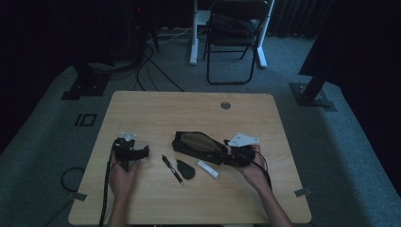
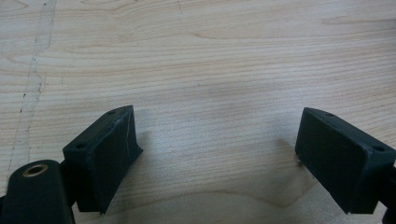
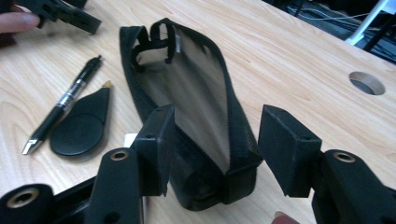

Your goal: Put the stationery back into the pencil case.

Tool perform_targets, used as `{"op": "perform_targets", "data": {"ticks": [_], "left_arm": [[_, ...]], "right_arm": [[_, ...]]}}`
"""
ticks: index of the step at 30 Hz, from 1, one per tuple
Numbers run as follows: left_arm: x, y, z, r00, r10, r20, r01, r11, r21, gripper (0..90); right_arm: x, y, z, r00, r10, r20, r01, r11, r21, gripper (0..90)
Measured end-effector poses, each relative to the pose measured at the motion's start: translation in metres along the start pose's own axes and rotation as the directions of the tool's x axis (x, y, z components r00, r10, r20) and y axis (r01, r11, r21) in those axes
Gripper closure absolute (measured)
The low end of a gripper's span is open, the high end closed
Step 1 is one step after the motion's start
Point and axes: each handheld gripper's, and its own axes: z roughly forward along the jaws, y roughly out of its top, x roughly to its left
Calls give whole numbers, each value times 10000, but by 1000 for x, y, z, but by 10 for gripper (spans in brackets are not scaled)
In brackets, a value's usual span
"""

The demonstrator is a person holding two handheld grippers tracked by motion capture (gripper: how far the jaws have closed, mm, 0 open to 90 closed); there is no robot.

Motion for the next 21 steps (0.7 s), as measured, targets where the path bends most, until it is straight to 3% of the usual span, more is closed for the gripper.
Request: {"op": "perform_targets", "data": {"ticks": [21], "left_arm": [[0, 0, 0, 10000, -12, 3, 12, 10000, -6, 131]], "right_arm": [[14, -4, -8, 9997, -50, -248, 47, 9999, -126, 484]]}}
